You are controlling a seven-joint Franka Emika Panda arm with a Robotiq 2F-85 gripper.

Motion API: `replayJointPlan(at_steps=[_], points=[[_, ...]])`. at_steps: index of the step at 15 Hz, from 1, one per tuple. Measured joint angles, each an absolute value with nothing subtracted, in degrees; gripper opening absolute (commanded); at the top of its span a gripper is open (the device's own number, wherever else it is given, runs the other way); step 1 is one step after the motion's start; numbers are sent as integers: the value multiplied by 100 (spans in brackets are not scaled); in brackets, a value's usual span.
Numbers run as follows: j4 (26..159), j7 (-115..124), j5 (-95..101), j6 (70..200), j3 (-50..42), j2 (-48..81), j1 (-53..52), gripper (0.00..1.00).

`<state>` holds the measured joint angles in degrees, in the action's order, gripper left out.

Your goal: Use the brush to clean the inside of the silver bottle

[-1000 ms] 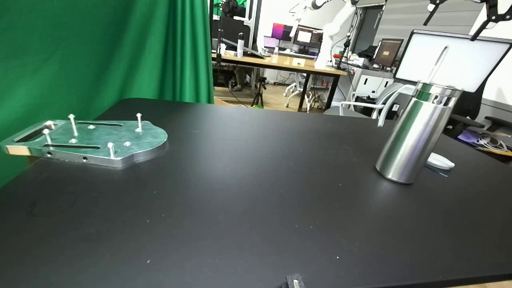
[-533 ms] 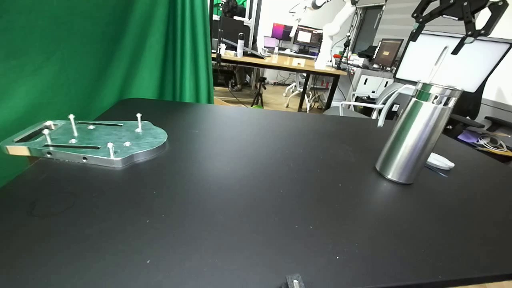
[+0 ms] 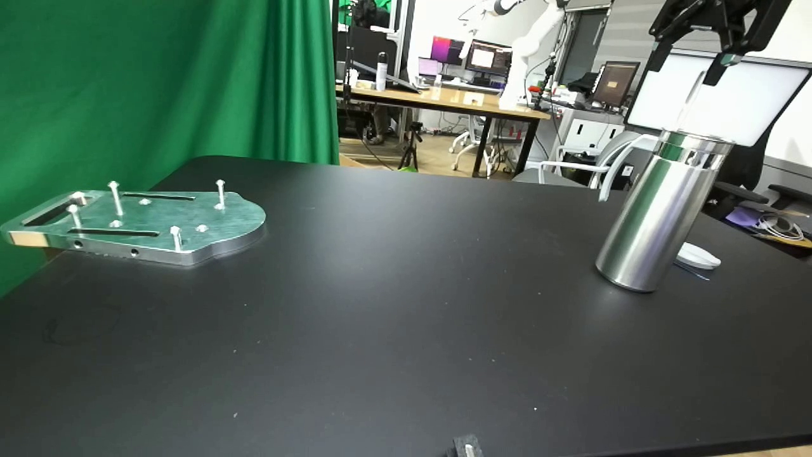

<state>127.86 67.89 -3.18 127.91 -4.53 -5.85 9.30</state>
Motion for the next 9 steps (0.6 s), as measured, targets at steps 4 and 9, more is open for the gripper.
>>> replayJointPlan(at_steps=[4,9], points=[[12789,6838,-971,12261,-480,-682,926,100],[12794,6832,-1020,12211,-488,-706,922,100]])
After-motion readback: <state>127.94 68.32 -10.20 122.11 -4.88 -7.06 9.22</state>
